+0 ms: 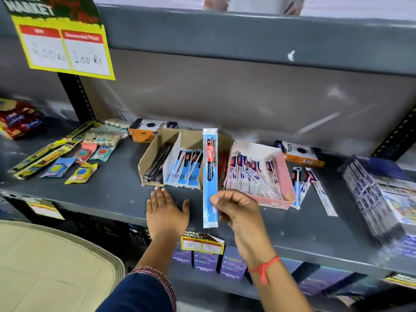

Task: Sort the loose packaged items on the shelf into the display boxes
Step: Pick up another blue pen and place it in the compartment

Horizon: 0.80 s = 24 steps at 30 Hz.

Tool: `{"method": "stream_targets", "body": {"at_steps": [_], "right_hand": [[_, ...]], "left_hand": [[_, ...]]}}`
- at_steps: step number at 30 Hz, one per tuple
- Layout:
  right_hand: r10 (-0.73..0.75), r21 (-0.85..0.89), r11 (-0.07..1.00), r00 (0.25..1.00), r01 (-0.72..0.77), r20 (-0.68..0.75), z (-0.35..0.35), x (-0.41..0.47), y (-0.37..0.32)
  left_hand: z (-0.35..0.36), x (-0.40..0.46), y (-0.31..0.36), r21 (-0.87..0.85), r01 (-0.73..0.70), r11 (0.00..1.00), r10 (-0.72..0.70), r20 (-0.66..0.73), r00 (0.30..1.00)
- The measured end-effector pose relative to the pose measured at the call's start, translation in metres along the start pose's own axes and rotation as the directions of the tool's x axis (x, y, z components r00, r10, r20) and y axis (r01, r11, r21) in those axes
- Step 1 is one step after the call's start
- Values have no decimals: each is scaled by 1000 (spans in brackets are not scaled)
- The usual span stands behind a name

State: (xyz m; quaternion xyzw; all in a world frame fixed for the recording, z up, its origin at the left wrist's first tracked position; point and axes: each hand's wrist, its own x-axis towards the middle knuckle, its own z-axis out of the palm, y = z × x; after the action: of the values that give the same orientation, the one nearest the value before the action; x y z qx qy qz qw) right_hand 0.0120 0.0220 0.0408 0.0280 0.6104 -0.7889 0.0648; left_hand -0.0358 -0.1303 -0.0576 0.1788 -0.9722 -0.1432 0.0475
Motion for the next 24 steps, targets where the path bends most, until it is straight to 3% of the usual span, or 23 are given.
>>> {"method": "stream_targets", "body": {"at_steps": [8, 16, 24], "right_hand": [[47, -30, 998, 999, -47, -7, 22, 4, 7], [30, -219, 972, 967, -88, -255, 50, 39, 36], [-10, -348, 932, 957, -96, -291, 95, 82, 58]], "left_hand": [[-6, -3, -1, 15, -21, 1000, 20, 56, 998], [-11, 11, -24, -17, -11, 1000, 12, 42, 999], [-16, 29, -51, 8, 12, 1000, -12, 19, 1000]]}}
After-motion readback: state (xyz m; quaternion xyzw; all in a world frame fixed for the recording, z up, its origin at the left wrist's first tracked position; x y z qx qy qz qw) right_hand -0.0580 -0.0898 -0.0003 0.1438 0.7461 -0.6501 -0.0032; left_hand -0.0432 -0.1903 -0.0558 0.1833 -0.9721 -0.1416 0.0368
